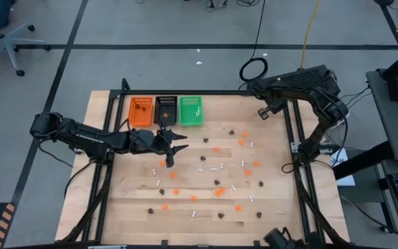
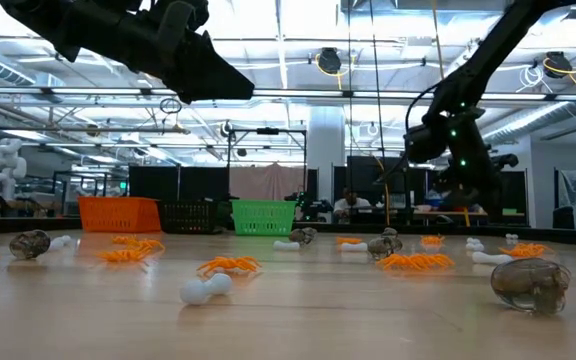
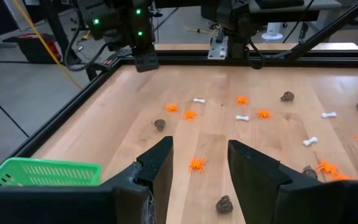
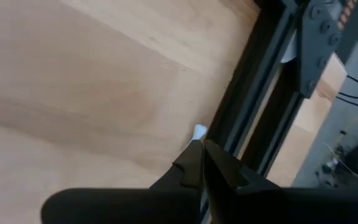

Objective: Sort Halloween decoration
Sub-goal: Put the white bone toy into the green bin

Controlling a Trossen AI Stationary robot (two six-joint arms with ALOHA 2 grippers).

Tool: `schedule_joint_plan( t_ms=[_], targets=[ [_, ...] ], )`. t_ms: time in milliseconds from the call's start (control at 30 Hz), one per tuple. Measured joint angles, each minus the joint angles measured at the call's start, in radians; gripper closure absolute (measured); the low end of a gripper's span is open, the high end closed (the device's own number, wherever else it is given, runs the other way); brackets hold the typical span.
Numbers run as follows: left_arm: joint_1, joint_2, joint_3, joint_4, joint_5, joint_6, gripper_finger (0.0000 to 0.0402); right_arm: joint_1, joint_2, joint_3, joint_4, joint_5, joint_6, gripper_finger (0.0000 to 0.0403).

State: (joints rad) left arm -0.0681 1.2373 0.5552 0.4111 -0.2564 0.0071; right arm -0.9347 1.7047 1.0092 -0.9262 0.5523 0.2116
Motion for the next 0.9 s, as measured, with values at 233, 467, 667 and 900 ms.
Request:
schedule_joint_plan(
  t_ms=[233, 467, 667, 900],
  targets=[
    [0.0, 0.0, 0.0, 0.001, 0.018, 0.0, 0.0249, 0.016, 0.075, 0.0, -0.007, 0.09, 0.124, 0.0403],
    [0.0, 0.0, 0.0, -0.001, 0.019, 0.0, 0.0249, 0.023, 0.135, 0.0, -0.032, 0.161, 0.182, 0.0403],
    [-0.015, 0.0, 0.0, -0.002, 0.019, 0.017, 0.0249, 0.023, 0.138, 0.0, -0.029, 0.176, 0.198, 0.0403],
    [-0.033, 0.0, 0.0, -0.001, 0.019, 0.034, 0.0249, 0.027, 0.138, 0.0, -0.029, 0.114, 0.254, 0.0403]
  ],
)
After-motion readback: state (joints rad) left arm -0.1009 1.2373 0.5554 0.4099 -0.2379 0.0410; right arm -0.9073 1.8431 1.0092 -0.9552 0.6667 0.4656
